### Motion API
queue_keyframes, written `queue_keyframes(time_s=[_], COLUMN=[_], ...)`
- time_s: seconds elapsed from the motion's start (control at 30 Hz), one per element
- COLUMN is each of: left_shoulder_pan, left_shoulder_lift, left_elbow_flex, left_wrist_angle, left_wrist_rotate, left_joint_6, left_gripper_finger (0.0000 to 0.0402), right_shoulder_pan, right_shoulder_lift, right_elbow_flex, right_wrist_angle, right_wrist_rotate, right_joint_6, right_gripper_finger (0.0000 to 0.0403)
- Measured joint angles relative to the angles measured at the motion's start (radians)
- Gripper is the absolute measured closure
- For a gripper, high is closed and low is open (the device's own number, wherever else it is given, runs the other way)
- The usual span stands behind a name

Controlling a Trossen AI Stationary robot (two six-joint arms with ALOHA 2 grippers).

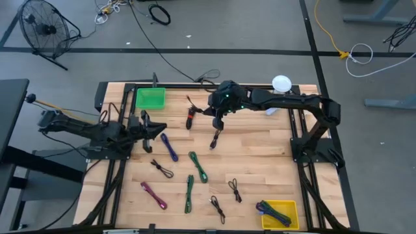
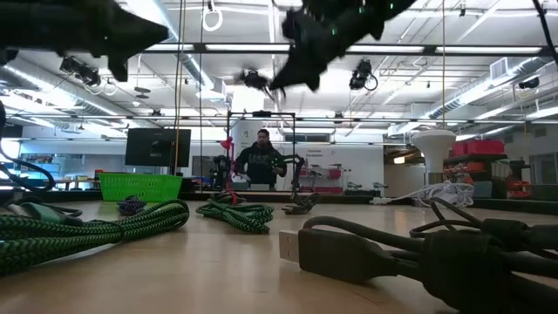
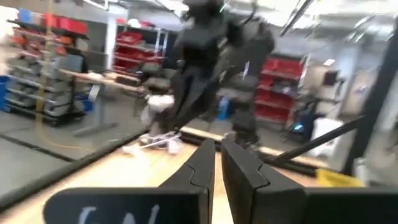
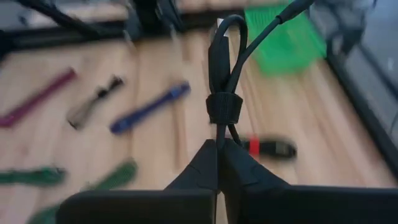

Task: Pick & Place USB Port
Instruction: Put the black charger cable into the green bin

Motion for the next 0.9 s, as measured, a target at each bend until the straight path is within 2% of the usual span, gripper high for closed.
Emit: queue_keyframes(time_s=[0.13, 0.3, 0.47, 0.9], left_shoulder_pan=[0.054, 0.109, 0.138, 0.15], left_shoulder_lift=[0.143, 0.304, 0.435, 0.634], left_elbow_flex=[0.103, 0.247, 0.374, 0.563], left_wrist_angle=[0.002, 0.003, 0.004, 0.013], left_wrist_rotate=[0.023, 0.154, 0.241, 0.284], left_joint_6=[0.061, 0.13, 0.18, 0.25], left_gripper_finger=[0.0369, 0.0369, 0.0369, 0.0369], right_shoulder_pan=[0.049, 0.098, 0.139, 0.168], right_shoulder_lift=[-0.027, -0.059, -0.079, -0.128], right_elbow_flex=[0.055, 0.07, 0.07, 0.07], right_wrist_angle=[-0.002, 0.026, 0.032, 0.009], right_wrist_rotate=[0.001, 0.01, 0.011, 0.061], right_joint_6=[-0.026, -0.043, -0.06, -0.105], right_gripper_finger=[0.0403, 0.0403, 0.0403, 0.0403])
